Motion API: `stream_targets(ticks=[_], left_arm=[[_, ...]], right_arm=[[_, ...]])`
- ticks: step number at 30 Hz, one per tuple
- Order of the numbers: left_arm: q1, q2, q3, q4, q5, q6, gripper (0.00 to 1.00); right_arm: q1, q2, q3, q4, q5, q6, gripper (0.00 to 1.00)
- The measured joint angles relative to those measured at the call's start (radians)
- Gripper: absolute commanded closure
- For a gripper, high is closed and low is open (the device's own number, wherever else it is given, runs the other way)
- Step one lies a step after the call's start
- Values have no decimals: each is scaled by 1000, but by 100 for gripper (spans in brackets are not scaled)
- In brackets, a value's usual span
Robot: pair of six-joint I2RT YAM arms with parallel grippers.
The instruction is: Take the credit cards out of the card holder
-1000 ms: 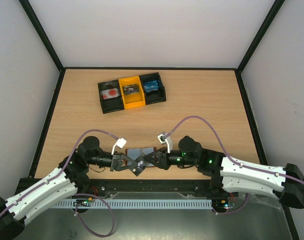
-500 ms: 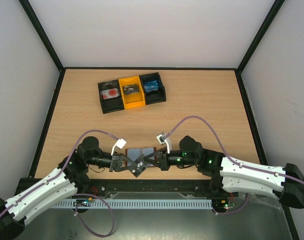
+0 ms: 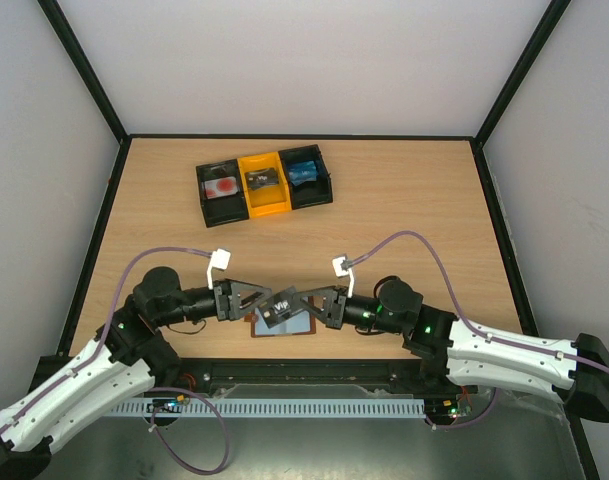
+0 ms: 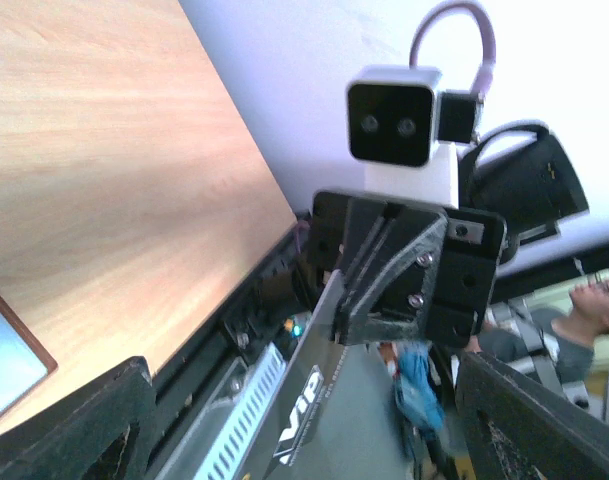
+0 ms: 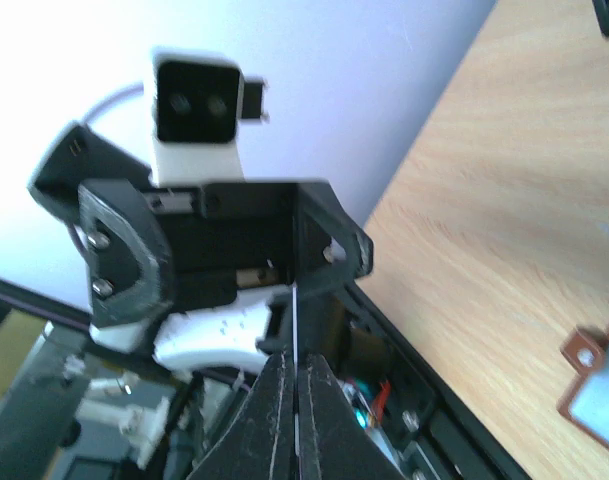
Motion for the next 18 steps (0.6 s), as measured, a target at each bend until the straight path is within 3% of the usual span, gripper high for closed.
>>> stream_targets(ticks=[7,12,18], left_arm=[[0,-101,-56,46,-150,-115,19],[0,-123,-128,118,-183,-199,42],[0,-115,-161,200,-185,-260,56]], right_arm=[[0,35,-2,169,145,107,98],[0,95,-5,272,206,169,98],[0,150,-5,321,243,213,98]])
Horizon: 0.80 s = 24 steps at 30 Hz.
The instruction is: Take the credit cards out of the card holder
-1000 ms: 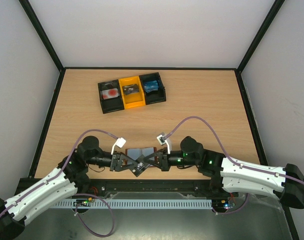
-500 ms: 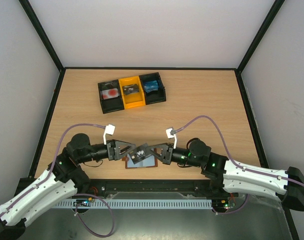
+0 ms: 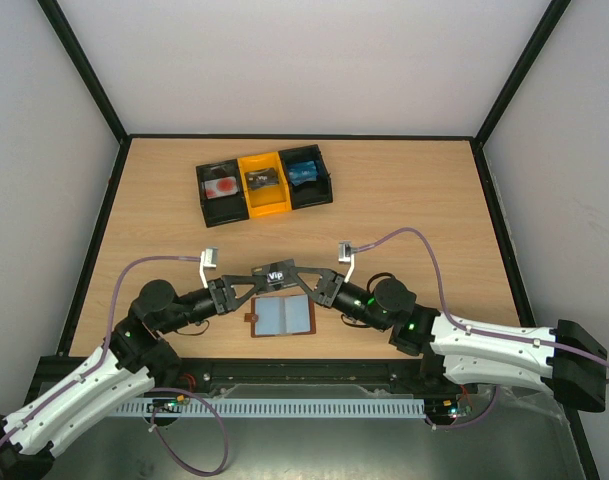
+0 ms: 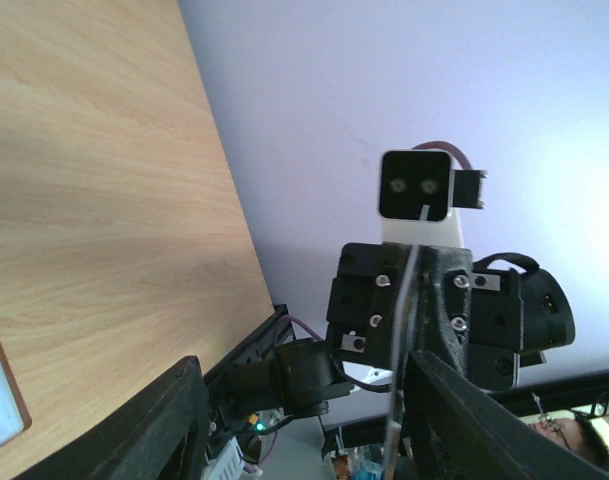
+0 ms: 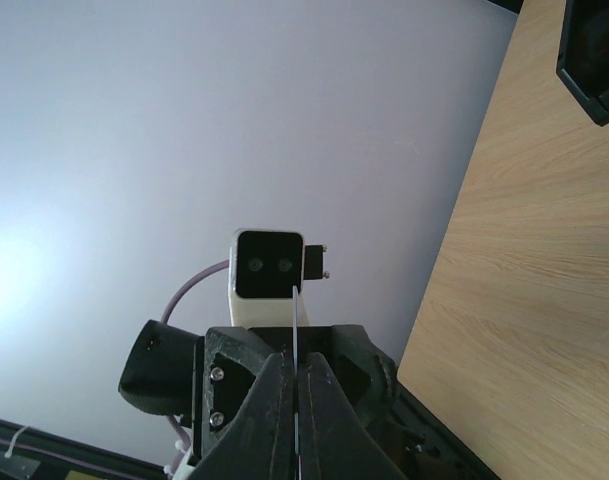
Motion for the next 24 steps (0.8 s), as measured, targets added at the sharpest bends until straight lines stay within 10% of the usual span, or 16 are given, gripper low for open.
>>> stream_targets(ticks=[17,24], left_arm=[[0,-3,-43,130,3,-68,97],[0,-4,-52,163,3,-75,98]], right_arm=[[0,6,-1,29,68,37,98],[0,7,-11,29,85,46,96]])
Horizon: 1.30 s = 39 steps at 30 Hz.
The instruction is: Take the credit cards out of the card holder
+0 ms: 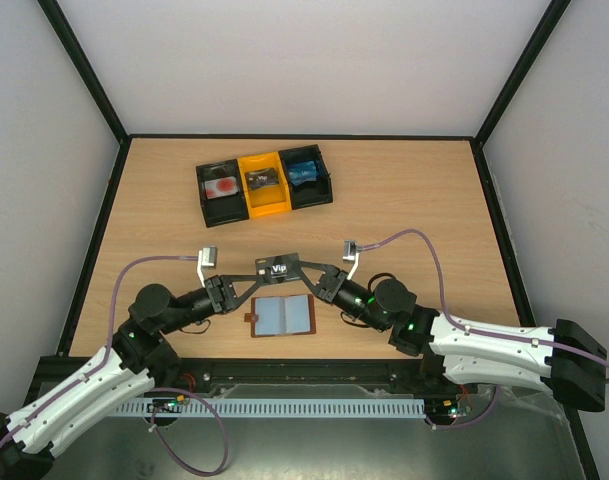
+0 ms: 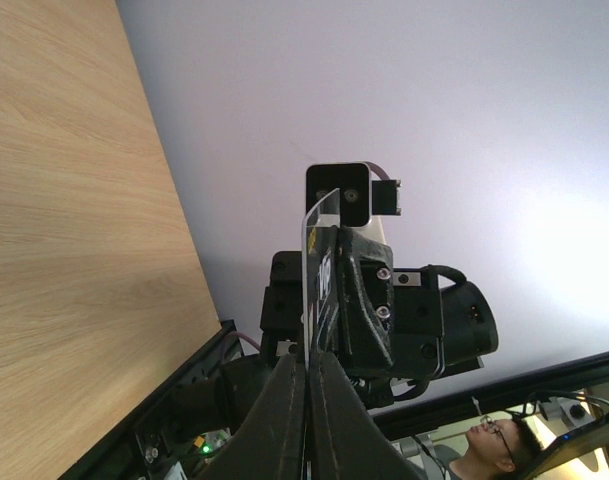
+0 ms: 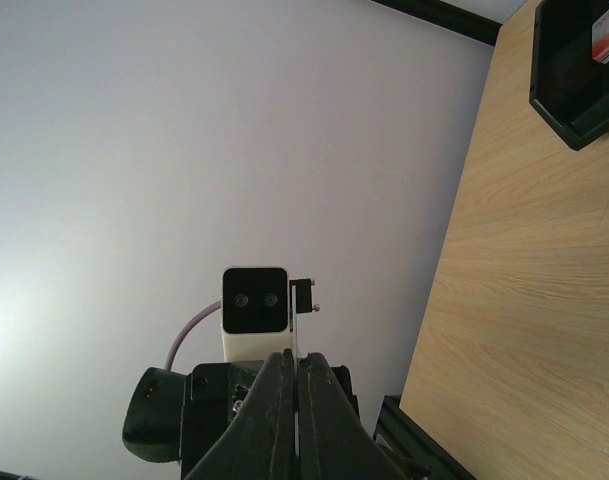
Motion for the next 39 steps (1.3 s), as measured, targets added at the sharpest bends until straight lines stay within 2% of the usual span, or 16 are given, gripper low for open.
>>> stream_targets(ticks=[7,10,13,16,22,31,39], left_arm=[[0,1,-10,-14,-18,24,98],[0,18,0,-58,-50,65,98],[3,64,31,-108,-77,114,98],[18,129,82,-145,-93,158,98],[123,315,209,-217,-111,264,98],[381,618,301,-229,-59,407,98],[477,894,492,-212,-88,479,98]], right_arm=[[0,-17,-14,-37,18,-2,69],[0,-53,-21,-82,37,-8,47],[0,-96,-25,-148,55,-26,30],[0,-136,-27,-237,69,-54,1],[0,-211,-48,-407,79,-83,2],[0,-315,-114,-532,109,-83,2],[0,-336,-119,-559,129,-79,2]])
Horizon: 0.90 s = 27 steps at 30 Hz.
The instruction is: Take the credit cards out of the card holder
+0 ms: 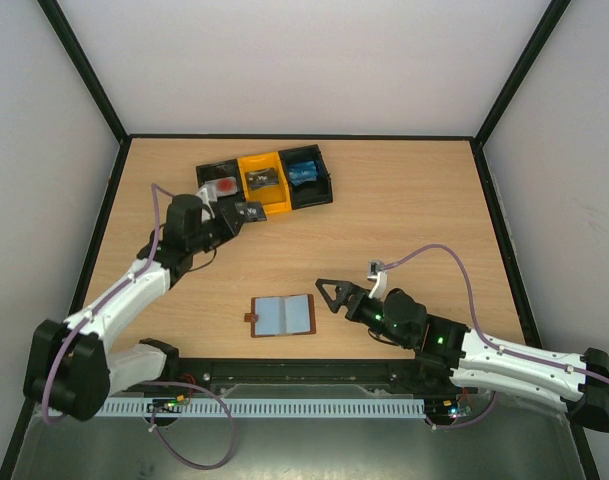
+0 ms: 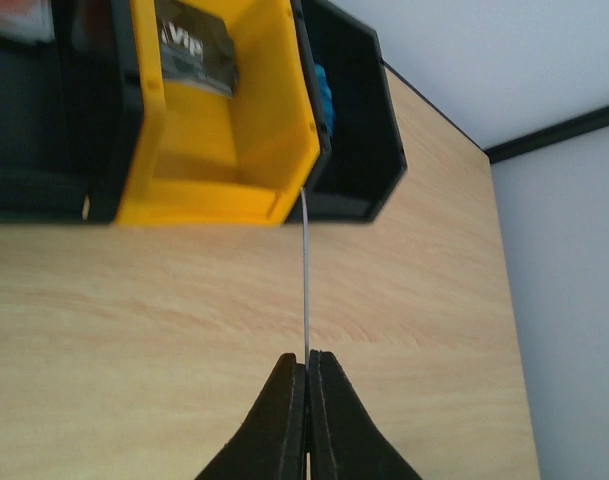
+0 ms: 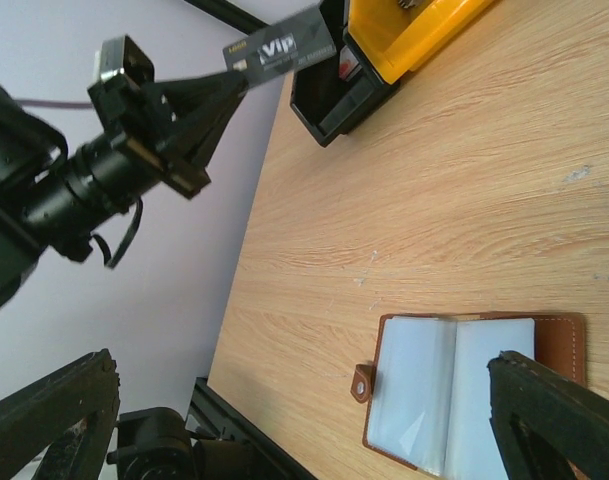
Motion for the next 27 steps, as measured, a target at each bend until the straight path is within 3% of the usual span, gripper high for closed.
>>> stream_targets(ticks=[14,27], left_arm=[[30,454,331,41,-51,59,98],[47,639,477,48,-61,68,98]], right_arm=[[0,54,1,-19,22,5,2],[0,107,26,-32,56,3,2]])
